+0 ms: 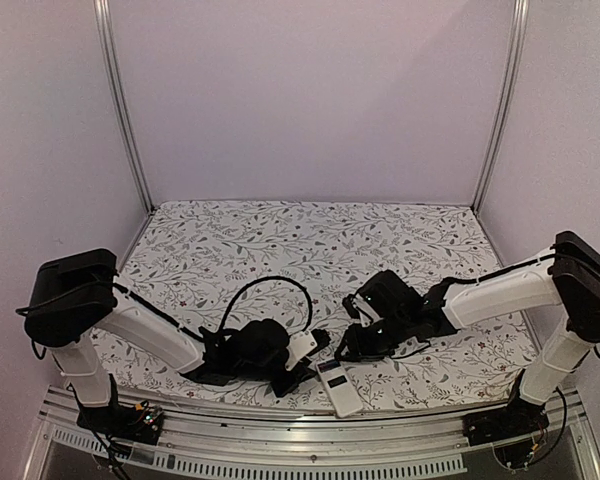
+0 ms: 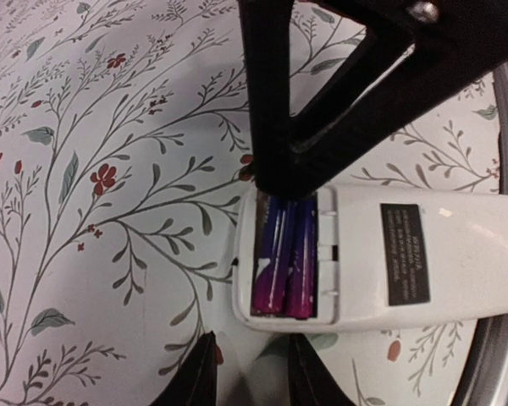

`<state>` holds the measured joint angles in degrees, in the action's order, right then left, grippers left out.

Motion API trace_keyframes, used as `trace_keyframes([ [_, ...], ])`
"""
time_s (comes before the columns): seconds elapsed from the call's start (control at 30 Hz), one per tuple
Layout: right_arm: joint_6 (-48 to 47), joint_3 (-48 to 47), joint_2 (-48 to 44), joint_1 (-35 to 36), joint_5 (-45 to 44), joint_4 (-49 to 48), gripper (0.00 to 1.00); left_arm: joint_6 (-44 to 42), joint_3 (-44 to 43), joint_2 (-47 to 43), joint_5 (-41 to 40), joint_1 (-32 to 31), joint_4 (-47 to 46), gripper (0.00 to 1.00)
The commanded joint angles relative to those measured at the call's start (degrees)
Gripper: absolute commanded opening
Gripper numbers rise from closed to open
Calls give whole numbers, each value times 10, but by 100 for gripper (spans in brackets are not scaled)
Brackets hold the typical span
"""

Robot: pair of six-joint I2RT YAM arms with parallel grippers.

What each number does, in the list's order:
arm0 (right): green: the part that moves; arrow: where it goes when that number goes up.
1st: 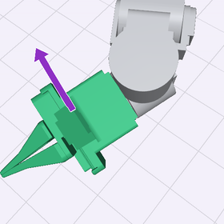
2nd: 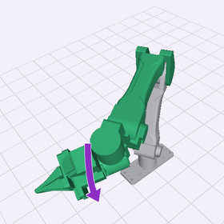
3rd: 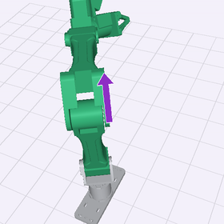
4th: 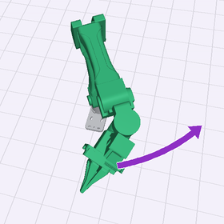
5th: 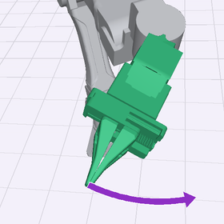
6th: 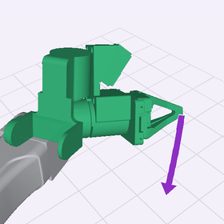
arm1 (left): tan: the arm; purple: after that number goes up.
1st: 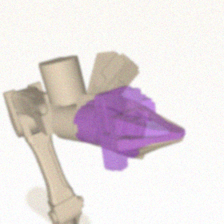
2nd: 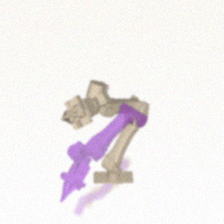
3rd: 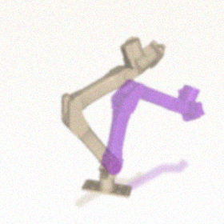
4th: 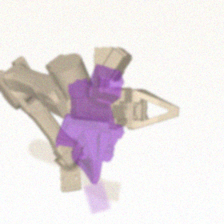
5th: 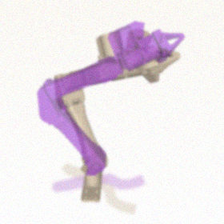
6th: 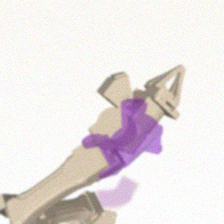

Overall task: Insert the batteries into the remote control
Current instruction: Press the battery in the battery compartment.

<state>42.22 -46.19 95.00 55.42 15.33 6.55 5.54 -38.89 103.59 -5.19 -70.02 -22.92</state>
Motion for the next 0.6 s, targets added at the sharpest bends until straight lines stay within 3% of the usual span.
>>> trace_keyframes([
  [0.0, -4, 1, 21, -2, 23, 3, 29, -7, 5, 20, 4, -2, 28, 28],
  [0.37, 1, 0, 38, 1, 31, -8, 25, -9, 0, 29, 5, -2, 30, 28],
  [0.57, 1, -7, 41, 0, 32, -20, 31, -9, -2, 29, 8, -2, 31, 28],
])
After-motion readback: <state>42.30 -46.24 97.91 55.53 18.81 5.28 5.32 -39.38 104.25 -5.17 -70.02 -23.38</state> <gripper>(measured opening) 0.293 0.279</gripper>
